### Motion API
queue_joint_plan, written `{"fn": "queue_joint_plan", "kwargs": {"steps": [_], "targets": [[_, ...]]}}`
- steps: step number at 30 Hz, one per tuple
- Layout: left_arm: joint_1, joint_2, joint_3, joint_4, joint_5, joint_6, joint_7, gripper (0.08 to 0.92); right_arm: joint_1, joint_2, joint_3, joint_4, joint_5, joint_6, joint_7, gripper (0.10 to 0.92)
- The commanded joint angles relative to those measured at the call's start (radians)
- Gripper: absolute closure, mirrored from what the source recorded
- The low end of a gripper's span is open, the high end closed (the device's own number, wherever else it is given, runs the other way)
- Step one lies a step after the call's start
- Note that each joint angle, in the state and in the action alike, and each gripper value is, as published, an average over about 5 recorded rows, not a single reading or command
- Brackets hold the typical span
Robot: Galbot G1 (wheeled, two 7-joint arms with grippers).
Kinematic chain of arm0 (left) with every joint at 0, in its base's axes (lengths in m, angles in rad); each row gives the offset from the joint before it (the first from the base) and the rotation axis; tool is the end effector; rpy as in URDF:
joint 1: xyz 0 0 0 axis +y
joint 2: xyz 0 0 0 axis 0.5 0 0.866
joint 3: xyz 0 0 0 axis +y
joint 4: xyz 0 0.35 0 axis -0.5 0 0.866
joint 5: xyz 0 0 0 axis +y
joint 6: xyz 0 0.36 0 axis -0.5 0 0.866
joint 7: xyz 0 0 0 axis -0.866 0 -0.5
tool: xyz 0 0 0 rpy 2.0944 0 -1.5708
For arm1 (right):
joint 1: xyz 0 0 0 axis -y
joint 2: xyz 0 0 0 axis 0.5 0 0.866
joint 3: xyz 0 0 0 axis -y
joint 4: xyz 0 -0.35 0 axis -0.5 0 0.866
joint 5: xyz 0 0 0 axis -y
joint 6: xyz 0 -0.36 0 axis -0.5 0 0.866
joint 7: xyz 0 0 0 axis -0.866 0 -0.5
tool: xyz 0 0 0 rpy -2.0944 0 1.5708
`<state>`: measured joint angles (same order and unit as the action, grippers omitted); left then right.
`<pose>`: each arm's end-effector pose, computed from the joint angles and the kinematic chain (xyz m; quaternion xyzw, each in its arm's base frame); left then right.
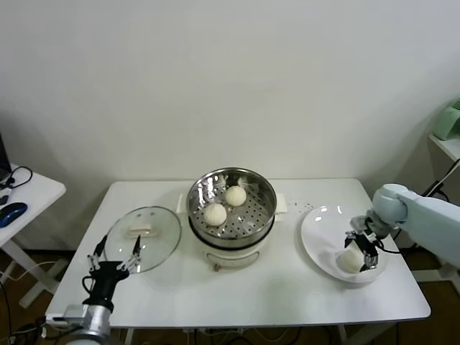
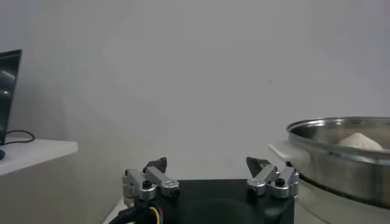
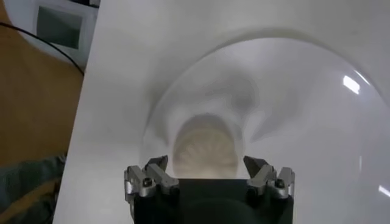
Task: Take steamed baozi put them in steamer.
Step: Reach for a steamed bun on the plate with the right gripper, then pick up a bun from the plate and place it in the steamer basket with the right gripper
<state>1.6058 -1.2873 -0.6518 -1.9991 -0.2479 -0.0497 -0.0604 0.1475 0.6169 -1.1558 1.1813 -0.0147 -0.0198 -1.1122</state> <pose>0.1796 0.0963 -0.3254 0.0254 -0.9987 -0.0319 0.0305 0.4998 -0.2055 -0.2362 0.5596 -0.4455 0.5431 0.4398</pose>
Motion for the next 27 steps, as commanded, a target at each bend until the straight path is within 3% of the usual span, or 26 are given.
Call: {"fn": "queue_joint_plan", "kwargs": {"steps": [1, 8, 16, 27], "targets": [[-0.001, 0.001, 0.004, -0.003, 0.005, 0.006, -0.003, 0.177, -0.026, 0.017, 0.014, -0.026, -0.021, 0.002, 0.001, 0.203], [-0.006, 0.003, 0.007, -0.004, 0.01, 0.013, -0.004, 0.177, -0.023, 0.027, 0.014, -0.033, -0.028, 0.006, -0.001, 0.217], [-0.007, 0.002, 0.007, -0.004, 0.01, 0.012, -0.006, 0.177, -0.019, 0.024, 0.014, -0.035, -0.024, 0.005, 0.0, 0.341], [-0.008, 0.003, 0.007, -0.007, 0.009, 0.014, -0.008, 0.177, 0.073, 0.016, -0.013, 0.007, 0.018, 0.02, 0.0, 0.363]]}}
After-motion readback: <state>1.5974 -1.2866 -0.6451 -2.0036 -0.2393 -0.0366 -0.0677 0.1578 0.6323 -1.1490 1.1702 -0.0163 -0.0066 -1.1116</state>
